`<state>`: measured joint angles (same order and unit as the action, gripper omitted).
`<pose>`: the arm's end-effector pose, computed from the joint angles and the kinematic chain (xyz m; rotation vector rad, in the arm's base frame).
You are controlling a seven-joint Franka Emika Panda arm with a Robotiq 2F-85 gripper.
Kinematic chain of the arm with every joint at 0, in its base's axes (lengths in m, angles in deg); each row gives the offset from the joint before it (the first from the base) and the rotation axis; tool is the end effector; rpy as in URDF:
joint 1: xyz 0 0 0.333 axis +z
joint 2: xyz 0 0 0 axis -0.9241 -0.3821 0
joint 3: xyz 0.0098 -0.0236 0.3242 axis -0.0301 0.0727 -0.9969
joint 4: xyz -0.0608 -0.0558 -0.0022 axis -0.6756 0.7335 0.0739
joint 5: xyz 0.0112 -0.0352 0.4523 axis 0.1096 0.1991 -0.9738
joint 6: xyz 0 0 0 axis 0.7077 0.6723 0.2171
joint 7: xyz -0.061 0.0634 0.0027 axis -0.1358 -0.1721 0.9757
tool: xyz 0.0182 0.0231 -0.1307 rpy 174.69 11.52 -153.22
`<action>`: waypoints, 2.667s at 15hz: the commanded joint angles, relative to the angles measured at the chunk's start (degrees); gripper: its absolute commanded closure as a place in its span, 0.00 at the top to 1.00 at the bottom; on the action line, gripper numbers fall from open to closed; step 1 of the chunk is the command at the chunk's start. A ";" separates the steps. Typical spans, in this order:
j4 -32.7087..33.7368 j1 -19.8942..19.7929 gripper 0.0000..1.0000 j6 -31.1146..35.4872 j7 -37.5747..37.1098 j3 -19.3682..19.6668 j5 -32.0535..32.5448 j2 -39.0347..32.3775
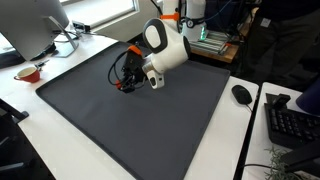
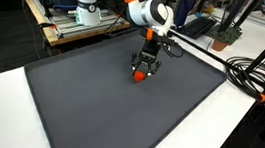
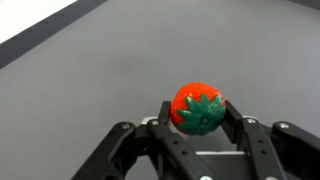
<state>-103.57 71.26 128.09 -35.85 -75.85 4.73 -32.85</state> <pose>0.6195 0.0527 0.0549 1.0467 1.9550 -0.6225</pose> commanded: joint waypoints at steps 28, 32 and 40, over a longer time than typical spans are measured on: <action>-14.03 0.17 1.00 2.84 -2.46 -4.25 -10.56 20.06; -20.26 1.24 1.00 3.56 -1.96 -7.05 -28.94 32.26; -33.10 10.31 1.00 -3.59 -9.45 -8.13 -58.84 58.39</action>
<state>-129.95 77.99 127.56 -41.56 -83.97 -45.81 14.41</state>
